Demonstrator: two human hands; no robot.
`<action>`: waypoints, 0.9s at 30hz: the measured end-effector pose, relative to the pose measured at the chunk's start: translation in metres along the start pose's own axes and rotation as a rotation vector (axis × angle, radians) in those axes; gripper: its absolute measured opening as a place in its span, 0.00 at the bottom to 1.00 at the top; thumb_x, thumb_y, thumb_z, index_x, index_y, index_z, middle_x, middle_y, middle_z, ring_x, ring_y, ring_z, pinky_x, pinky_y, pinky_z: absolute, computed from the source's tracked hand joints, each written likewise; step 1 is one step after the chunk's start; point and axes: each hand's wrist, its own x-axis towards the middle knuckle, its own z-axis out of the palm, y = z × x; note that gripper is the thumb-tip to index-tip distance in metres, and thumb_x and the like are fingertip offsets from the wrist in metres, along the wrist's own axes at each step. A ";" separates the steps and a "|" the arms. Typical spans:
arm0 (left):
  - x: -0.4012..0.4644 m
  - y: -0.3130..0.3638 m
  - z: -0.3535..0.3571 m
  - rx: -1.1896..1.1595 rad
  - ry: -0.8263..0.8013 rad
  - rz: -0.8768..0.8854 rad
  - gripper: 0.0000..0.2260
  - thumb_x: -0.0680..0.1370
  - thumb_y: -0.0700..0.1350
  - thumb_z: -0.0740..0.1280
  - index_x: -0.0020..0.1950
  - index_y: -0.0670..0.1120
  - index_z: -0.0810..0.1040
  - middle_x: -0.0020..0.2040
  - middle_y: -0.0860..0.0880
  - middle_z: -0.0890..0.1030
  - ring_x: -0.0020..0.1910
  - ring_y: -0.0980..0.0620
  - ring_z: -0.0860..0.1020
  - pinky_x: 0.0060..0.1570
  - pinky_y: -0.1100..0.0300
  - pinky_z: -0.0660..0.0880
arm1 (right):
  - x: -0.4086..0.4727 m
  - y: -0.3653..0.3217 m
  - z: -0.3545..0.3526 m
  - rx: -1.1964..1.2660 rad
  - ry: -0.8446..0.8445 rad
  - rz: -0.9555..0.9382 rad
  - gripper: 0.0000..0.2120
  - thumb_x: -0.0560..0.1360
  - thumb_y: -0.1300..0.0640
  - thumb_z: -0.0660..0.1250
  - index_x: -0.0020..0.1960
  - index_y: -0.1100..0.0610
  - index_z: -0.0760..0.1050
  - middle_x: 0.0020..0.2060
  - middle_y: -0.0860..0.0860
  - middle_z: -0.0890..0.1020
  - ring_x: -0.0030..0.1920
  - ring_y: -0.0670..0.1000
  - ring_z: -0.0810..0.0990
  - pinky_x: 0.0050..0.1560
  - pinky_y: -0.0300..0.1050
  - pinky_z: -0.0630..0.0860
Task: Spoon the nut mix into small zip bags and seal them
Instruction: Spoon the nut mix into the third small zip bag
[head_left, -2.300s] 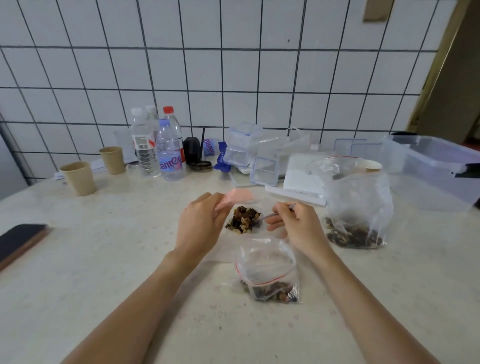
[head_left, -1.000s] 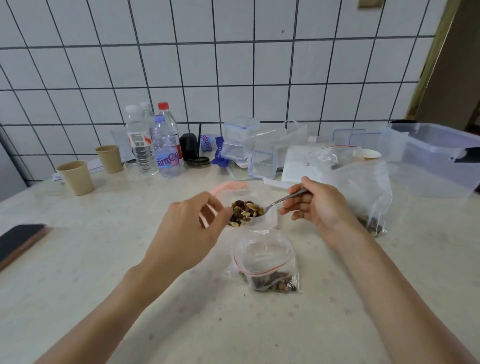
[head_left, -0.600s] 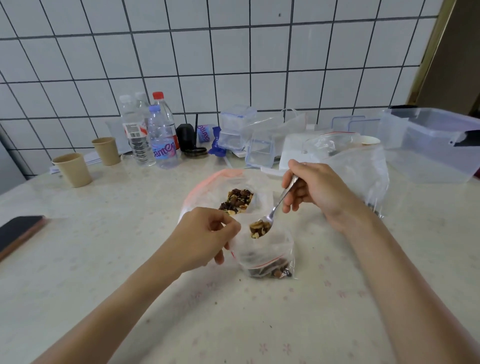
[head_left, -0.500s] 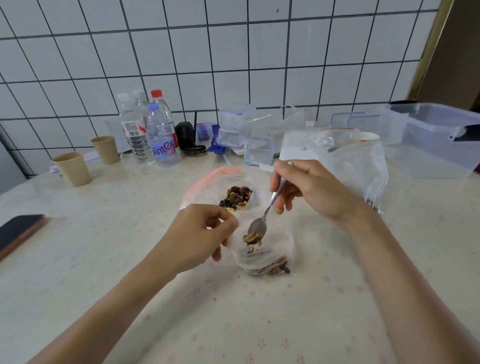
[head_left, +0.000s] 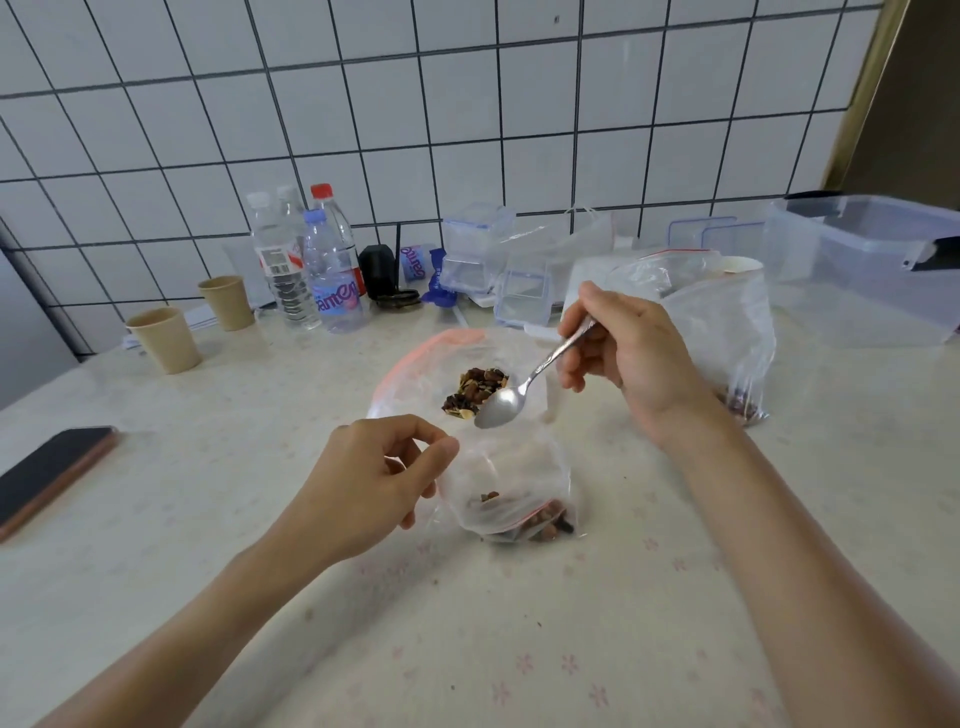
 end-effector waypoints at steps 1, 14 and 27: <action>0.002 0.000 -0.001 -0.006 0.004 0.000 0.09 0.81 0.56 0.68 0.44 0.56 0.83 0.34 0.53 0.84 0.24 0.53 0.80 0.29 0.70 0.72 | 0.002 0.004 0.001 0.020 0.056 0.047 0.20 0.86 0.52 0.59 0.40 0.59 0.78 0.27 0.58 0.79 0.28 0.57 0.78 0.33 0.48 0.73; 0.085 -0.021 -0.011 0.346 0.416 0.057 0.27 0.72 0.73 0.67 0.54 0.51 0.74 0.48 0.54 0.77 0.43 0.54 0.76 0.42 0.54 0.77 | 0.003 0.031 0.021 -0.414 0.163 0.055 0.19 0.86 0.48 0.57 0.45 0.58 0.78 0.33 0.52 0.87 0.38 0.56 0.87 0.42 0.52 0.81; 0.101 -0.055 0.013 0.375 0.101 -0.072 0.19 0.68 0.55 0.81 0.51 0.51 0.77 0.42 0.53 0.80 0.42 0.48 0.79 0.37 0.56 0.72 | 0.008 0.058 0.026 -0.351 0.130 0.077 0.15 0.83 0.50 0.66 0.43 0.56 0.81 0.35 0.50 0.88 0.37 0.48 0.88 0.40 0.38 0.83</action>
